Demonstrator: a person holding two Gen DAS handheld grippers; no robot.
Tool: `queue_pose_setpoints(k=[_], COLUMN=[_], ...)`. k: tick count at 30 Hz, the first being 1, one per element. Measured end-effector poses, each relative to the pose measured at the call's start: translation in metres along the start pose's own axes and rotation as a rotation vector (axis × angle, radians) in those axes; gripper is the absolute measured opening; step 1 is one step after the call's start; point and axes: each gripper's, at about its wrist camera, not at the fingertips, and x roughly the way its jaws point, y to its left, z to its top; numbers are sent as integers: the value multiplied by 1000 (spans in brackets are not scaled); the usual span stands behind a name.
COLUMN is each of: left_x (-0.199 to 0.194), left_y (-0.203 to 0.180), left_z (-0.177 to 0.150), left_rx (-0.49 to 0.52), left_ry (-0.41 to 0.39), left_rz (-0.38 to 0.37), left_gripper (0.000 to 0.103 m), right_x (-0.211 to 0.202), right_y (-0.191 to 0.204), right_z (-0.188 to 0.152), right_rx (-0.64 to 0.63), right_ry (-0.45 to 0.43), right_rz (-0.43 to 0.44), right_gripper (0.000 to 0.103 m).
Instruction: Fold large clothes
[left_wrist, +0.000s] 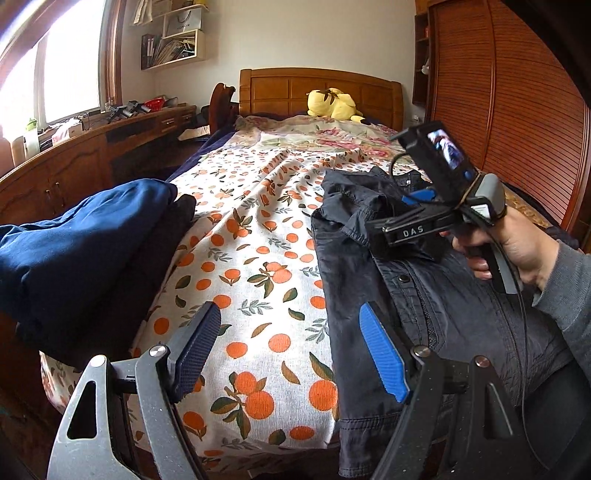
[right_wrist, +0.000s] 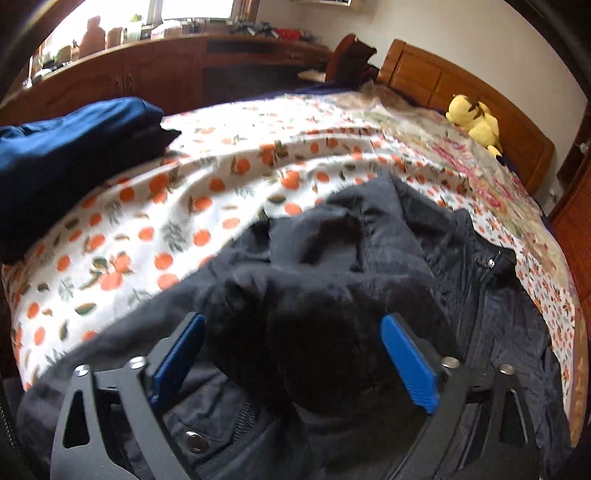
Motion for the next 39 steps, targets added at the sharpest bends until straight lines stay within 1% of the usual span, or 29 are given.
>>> queue_pose_setpoints(k=[1,2,3,4,5,6,9,12,14,16,20,22,23,26,28,30,31,32,33,35,39], left_x=[0,0,0,-1,-1,0,1,7,12,19,34,43,49,58,64,73,77,82,87,96,118], left_y=[-1,-1,-3,-5,-6,-8,-14,-22,-29,-39,-58,-67,-72,-87,-94,-101,-104,-107,-110,-116,-125], left_z=[0,1,1,2,2,3,5,7,10,15,25,32,37,47,53,59,62,65,67,70,69], left_rx=[0,1,3,7,10,13,12,14,18,26,41,39,38,47,47,46,46,48,49,49,53], left_ry=[1,2,1,0,-1,-2,-3,-1,-2,-4,-13,-11,-11,-31,-41,-48,-49,-50,-50,-46,-18], left_rz=[-1,-1,-3,-3,-2,-2,-12,-29,-43,-64,-99,-123,-138,-166,-187,-203,-204,-206,-206,-213,-233], left_gripper=[78,78,78,78,78,78,78,78,78,78,78,78,78,78,78,78,78,78,78,78,78], right_x=[2,3,6,5,3,0,-19,-52,-69,-83,-89,-90,-91,-100,-108,-114,-116,-117,-120,-127,-131], right_y=[-3,-7,-6,-9,-12,-12,-22,-41,-57,-66,-86,-88,-88,-84,-84,-83,-83,-84,-83,-81,-82], right_z=[-2,-4,1,0,-2,-2,-15,-41,-60,-81,-120,-135,-143,-150,-152,-154,-154,-154,-153,-155,-159], right_rx=[1,5,6,7,6,9,37,114,179,236,373,408,419,405,390,376,369,363,354,340,323], right_ry=[5,6,5,-4,-18,-33,-118,-217,-249,-260,-229,-221,-219,-190,-192,-187,-184,-183,-183,-185,-184], right_rz=[10,21,20,17,7,0,-3,-2,1,7,83,80,73,44,34,5,-11,-27,-44,-60,-67], right_gripper=[82,70,55,45,29,21,16,15,15,15,16,18,22,26,30,40,43,51,56,58,60])
